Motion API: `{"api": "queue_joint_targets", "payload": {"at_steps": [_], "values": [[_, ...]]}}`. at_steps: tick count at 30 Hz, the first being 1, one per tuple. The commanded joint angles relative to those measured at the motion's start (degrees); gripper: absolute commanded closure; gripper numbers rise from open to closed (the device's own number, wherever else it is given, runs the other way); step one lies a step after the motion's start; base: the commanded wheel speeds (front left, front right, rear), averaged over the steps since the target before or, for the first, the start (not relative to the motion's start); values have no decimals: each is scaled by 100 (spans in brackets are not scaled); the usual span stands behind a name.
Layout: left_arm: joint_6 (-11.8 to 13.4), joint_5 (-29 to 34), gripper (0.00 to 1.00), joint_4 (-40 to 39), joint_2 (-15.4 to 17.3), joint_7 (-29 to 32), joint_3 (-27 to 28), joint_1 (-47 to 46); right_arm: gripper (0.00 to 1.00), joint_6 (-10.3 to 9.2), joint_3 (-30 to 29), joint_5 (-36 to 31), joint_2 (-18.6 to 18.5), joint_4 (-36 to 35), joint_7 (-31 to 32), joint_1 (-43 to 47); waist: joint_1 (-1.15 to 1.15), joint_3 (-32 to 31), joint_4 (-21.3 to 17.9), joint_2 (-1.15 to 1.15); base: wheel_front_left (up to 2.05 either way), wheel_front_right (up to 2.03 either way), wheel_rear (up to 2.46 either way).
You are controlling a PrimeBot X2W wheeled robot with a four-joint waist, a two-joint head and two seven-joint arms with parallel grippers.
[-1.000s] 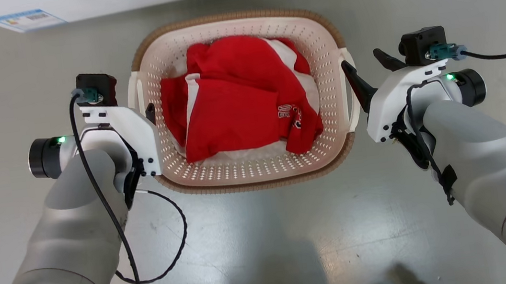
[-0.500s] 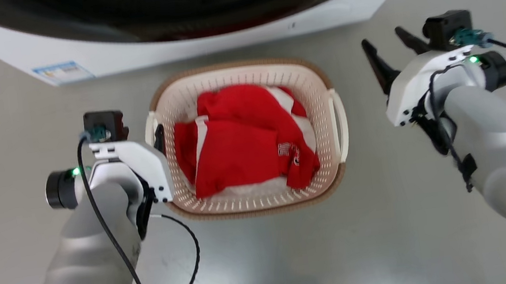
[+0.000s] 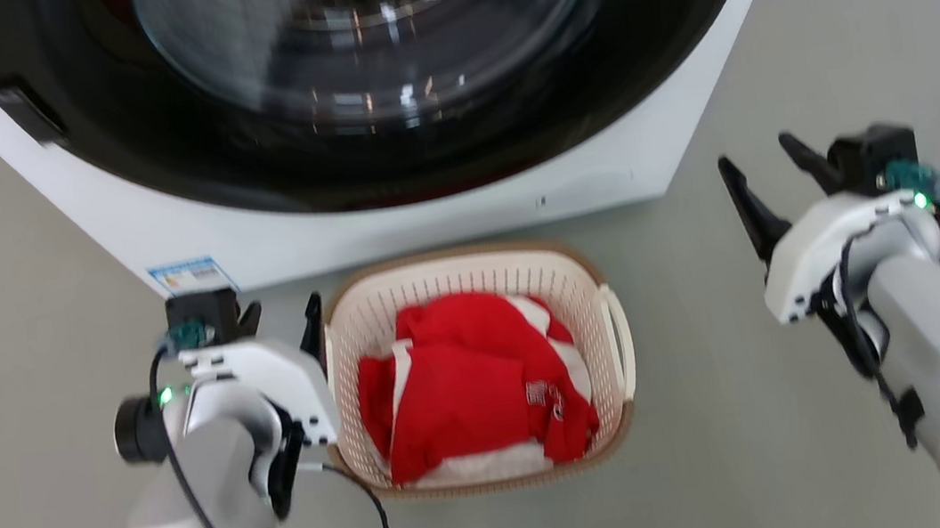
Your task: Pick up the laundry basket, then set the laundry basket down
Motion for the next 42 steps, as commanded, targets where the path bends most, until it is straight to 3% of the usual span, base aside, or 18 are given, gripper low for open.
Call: {"api": "queue_joint_targets", "payload": {"at_steps": [1,16,29,42], "values": [[76,83,0,-184,203,-59,209,160,0,34,-113,-192,23,-195,-78,282,0,-366,-5,0,0,0,0],[255,723,0,-1450,453,-61,1270,1402,0,34,-1763,-1798,194,-1883,-78,1801,0,-1261,35,0,0,0,0],[330,1312,0,-2537,484,-61,2194,2564,0,34,-2336,-2326,386,-3111,-79,3027,0,-1716,7,0,0,0,0],[360,1717,0,-3291,282,-61,2995,3343,0,34,-2627,-2484,522,-3601,-79,3601,0,-1906,76,0,0,0,0]]}}
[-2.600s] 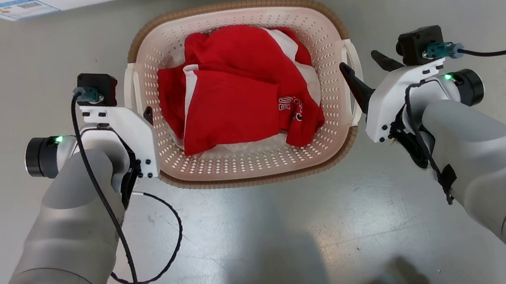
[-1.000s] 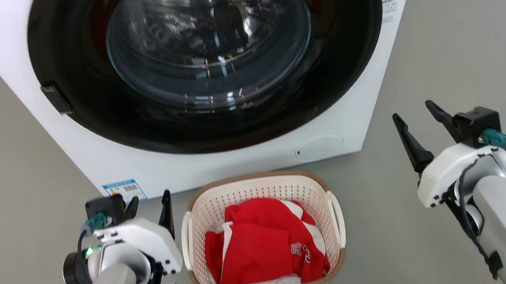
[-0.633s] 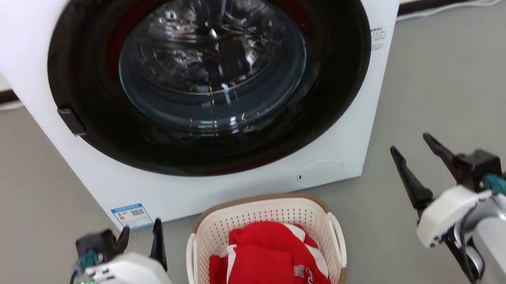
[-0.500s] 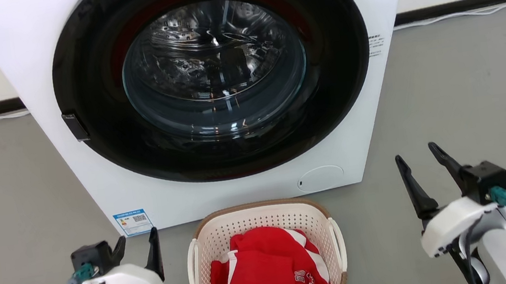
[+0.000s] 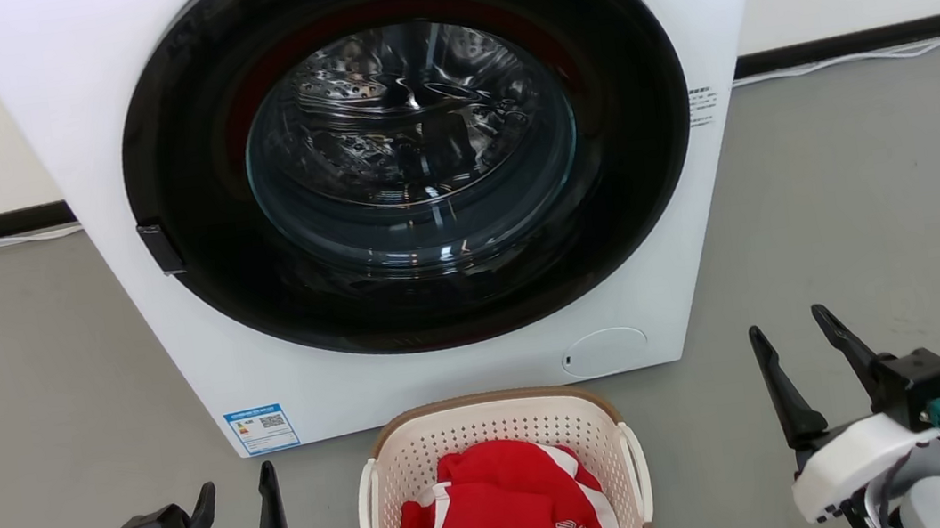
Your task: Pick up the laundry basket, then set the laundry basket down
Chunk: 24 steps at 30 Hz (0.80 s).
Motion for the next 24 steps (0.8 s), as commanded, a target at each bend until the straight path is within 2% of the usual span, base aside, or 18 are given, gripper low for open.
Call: {"api": "queue_joint_targets", "payload": {"at_steps": [1,9,10,15,19,24], "values": [[12,47,0,-167,93,-61,214,-112,0,34,87,-54,-22,-180,-79,-31,1,-13,20,0,0,0,0],[-80,323,0,-282,-17,-61,362,16,0,34,-10,-55,84,-312,-79,137,1,-69,82,0,0,0,0],[-69,289,100,-111,-90,2,166,136,100,-1,-93,-30,120,-126,3,210,1,-69,83,0,0,0,0],[-91,147,100,19,-170,90,204,216,100,-6,-131,144,182,37,85,301,1,-65,88,0,0,0,0],[-122,-71,100,-50,-185,161,255,224,100,-4,-164,435,193,-7,164,309,13,-69,92,0,0,0,0],[-161,-340,100,-132,-204,235,305,234,100,-3,-176,793,207,-72,228,331,1,-47,98,0,0,0,0]]}}
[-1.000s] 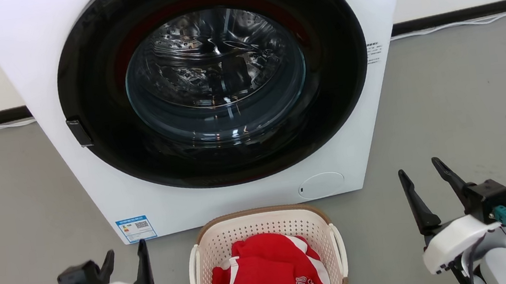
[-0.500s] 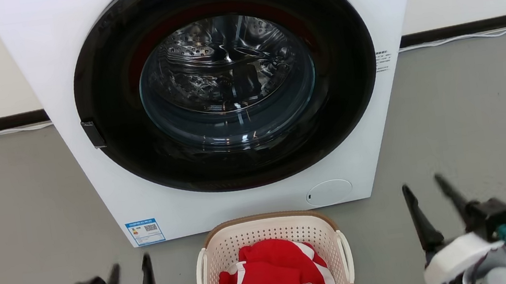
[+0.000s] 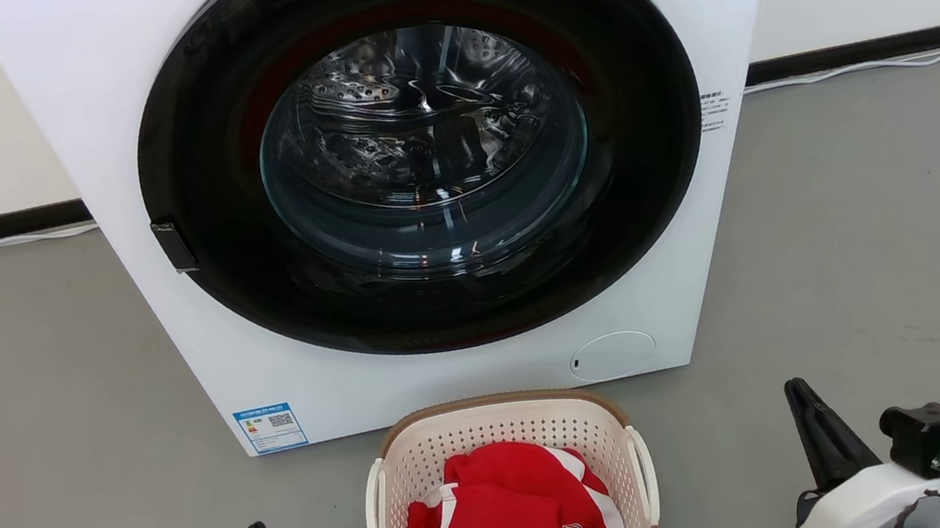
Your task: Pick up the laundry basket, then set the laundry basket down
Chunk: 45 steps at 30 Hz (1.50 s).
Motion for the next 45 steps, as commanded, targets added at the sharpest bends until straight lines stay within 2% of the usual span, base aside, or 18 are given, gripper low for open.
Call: {"api": "queue_joint_targets", "payload": {"at_steps": [1,45], "values": [[-57,-130,100,-185,27,20,80,-194,100,4,-56,167,-22,-175,30,-213,-1,3,1,0,0,0,0],[-402,-2488,100,-866,-141,736,597,-174,100,19,-333,3268,104,-619,735,-166,-1,96,57,0,0,0,0]]}}
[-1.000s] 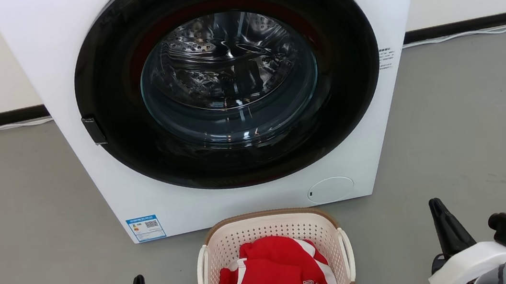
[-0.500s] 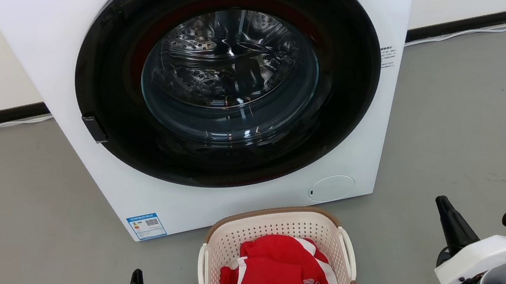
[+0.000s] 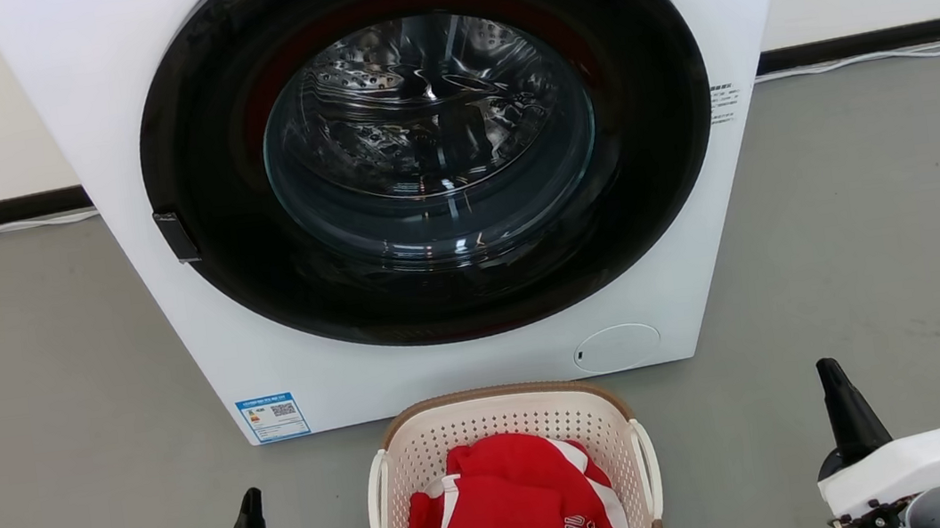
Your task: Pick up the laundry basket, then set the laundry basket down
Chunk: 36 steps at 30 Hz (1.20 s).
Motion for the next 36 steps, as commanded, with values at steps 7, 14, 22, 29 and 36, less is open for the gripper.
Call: {"api": "queue_joint_targets", "payload": {"at_steps": [7,14,22,29,36], "values": [[-110,-492,100,-297,5,139,208,-172,100,22,-38,629,-2,-264,161,-162,0,16,10,0,0,0,0],[-165,-865,100,-404,-22,254,292,-170,100,24,-85,1120,18,-332,276,-157,0,30,19,0,0,0,0],[-220,-1240,100,-511,-49,369,376,-167,100,26,-132,1613,38,-399,391,-152,0,45,27,0,0,0,0],[-275,-1615,100,-618,-75,484,459,-165,100,29,-179,2106,58,-467,507,-147,0,59,36,0,0,0,0],[-330,-1990,100,-725,-102,600,543,-163,100,31,-226,2599,78,-535,622,-142,0,74,45,0,0,0,0]]}}
